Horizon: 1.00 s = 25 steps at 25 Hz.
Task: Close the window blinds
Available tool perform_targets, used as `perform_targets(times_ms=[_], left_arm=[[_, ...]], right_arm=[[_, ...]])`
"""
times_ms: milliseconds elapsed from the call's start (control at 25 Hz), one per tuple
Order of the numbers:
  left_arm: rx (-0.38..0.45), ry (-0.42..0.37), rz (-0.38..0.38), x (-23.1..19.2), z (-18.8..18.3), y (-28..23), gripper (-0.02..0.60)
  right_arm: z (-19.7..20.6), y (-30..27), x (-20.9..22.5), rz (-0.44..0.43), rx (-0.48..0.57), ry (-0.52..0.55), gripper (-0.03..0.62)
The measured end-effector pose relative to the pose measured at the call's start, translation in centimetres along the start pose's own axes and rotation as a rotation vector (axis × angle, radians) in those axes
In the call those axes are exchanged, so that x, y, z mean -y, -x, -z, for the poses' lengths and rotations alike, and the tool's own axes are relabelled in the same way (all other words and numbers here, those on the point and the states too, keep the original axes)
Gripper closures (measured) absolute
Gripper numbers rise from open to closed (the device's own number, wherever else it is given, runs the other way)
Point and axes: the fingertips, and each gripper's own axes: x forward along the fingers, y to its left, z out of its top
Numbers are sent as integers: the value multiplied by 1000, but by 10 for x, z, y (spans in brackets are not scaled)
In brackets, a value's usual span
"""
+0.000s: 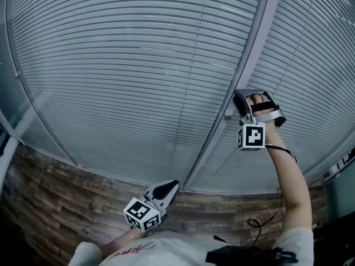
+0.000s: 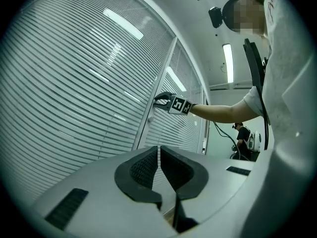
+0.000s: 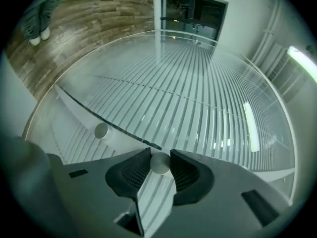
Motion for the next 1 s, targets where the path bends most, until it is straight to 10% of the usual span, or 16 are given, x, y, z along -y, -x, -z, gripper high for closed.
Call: perform_targets(times_ms=[680,800,1000], left_arm=[[-1,-5,13,3,0,-5,552],[-2,-4,13,5,1,-2,552],[-11,5,7,3,2,0,552]], right_arm=[[-10,-3,-6,-73,-23,187,462],[-6,2,5,5,-22,-103,453],[20,8,20,78,10,-1090,390]])
